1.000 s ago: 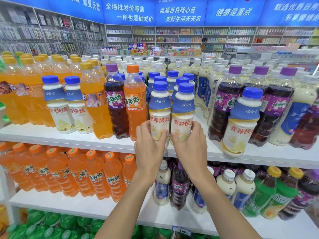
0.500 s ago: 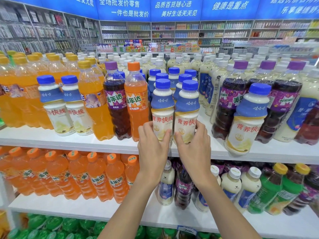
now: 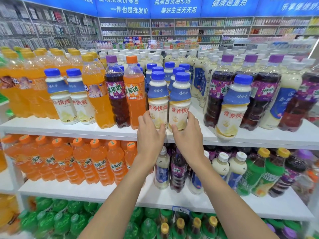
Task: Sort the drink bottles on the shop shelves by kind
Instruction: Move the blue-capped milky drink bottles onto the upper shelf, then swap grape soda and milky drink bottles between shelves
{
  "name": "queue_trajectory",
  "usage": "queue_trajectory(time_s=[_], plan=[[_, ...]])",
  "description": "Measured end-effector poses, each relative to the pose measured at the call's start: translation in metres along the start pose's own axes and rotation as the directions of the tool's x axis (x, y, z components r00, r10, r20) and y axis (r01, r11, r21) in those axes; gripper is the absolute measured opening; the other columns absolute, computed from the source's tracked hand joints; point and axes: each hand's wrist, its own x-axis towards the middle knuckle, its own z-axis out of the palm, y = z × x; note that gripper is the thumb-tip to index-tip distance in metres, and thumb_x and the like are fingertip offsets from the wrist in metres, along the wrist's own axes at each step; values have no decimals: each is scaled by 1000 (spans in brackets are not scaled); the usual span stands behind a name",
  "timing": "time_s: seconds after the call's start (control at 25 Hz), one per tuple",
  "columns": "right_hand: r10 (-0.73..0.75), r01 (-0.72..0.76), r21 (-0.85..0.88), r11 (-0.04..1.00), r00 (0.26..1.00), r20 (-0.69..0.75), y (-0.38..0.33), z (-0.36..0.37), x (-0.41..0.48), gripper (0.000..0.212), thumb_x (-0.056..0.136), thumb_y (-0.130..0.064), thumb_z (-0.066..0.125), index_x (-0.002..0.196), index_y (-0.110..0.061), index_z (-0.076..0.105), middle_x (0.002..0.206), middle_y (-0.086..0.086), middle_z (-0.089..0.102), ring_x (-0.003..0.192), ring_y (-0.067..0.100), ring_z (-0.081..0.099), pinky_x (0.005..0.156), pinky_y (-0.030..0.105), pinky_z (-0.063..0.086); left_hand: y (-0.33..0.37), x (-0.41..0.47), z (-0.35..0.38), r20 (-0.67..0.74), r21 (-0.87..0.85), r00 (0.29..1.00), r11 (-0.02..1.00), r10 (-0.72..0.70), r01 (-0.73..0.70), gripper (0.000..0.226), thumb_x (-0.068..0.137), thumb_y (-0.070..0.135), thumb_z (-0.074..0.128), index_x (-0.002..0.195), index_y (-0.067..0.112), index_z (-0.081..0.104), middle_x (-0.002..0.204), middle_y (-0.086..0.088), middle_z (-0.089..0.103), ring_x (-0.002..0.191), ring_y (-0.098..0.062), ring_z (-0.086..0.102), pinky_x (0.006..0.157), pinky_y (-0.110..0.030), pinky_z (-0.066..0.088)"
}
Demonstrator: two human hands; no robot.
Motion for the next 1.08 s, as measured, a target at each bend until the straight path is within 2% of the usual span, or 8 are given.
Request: queue_trajectory(time_s=[0.16, 0.32, 0.56, 0.64, 0.8, 0.88, 1.0, 1.08], plan=[[-42, 44, -45, 998, 998, 53, 6, -10, -17, 48, 96, -29, 63, 139, -15, 48, 128, 5, 57, 121, 24, 53, 97, 38, 47, -4, -14, -8, 35, 67, 999, 997, 25, -27, 54, 99, 29, 62, 146, 9, 44, 130, -9, 56, 121, -27, 54, 94, -37, 45], [-113, 127, -131, 983, 988, 105, 13, -31, -41, 50, 100, -31, 57, 146, -15, 47, 140, 0, 55, 133, 19, 44, 106, 31, 39, -9, -42, -13, 99, 107, 994, 993, 37, -48, 56, 101, 33, 58, 151, 11, 44, 145, -5, 54, 136, -23, 47, 108, -35, 40], [-93, 119, -227, 967, 988, 122, 43, -59, -77, 49, 101, -41, 56, 142, -13, 53, 140, 0, 56, 136, 20, 44, 113, 37, 40, -17, -92, -6, 191, 112, 975, 984, 113, -136, 45, 101, 32, 57, 141, 10, 55, 137, -5, 60, 132, -23, 50, 105, -25, 35], [-62, 87, -214, 973, 991, 121, 54, -65, -90, 46, 100, -39, 57, 138, -14, 55, 136, -1, 58, 132, 20, 47, 110, 38, 41, -17, -109, 1, 220, 114, 970, 985, 105, -133, 46, 102, 32, 58, 142, 10, 55, 140, -5, 59, 133, -22, 49, 107, -24, 33], [23, 10, -201, 980, 986, 164, 76, -75, -118, 38, 101, -41, 54, 132, -20, 56, 123, -4, 59, 123, 17, 49, 98, 36, 46, -15, -136, 14, 295, 116, 954, 989, 58, -96, 54, 103, 38, 55, 151, 15, 45, 146, -3, 54, 139, -21, 44, 112, -32, 38], [62, -26, -195, 980, 981, 183, 85, -79, -129, 38, 101, -41, 54, 133, -21, 55, 125, -5, 58, 125, 17, 49, 98, 35, 46, -13, -145, 17, 309, 103, 950, 991, 46, -82, 55, 103, 38, 55, 152, 17, 43, 146, -3, 55, 138, -22, 46, 109, -31, 38], [153, -103, -229, 968, 965, 213, 96, -83, -145, 44, 102, -40, 54, 141, -19, 51, 138, -3, 55, 135, 19, 45, 106, 33, 41, -8, -149, 22, 297, 39, 955, 999, 10, -23, 66, 103, 39, 57, 160, 18, 31, 156, 0, 46, 143, -18, 40, 108, -22, 31], [208, -153, -243, 958, 952, 223, 101, -85, -153, 47, 103, -38, 54, 144, -15, 48, 143, 1, 53, 137, 19, 43, 108, 30, 36, -5, -141, 29, 286, 0, 958, 1000, 0, 0, 69, 102, 39, 58, 160, 16, 30, 160, -2, 42, 147, -20, 38, 115, -27, 31]])
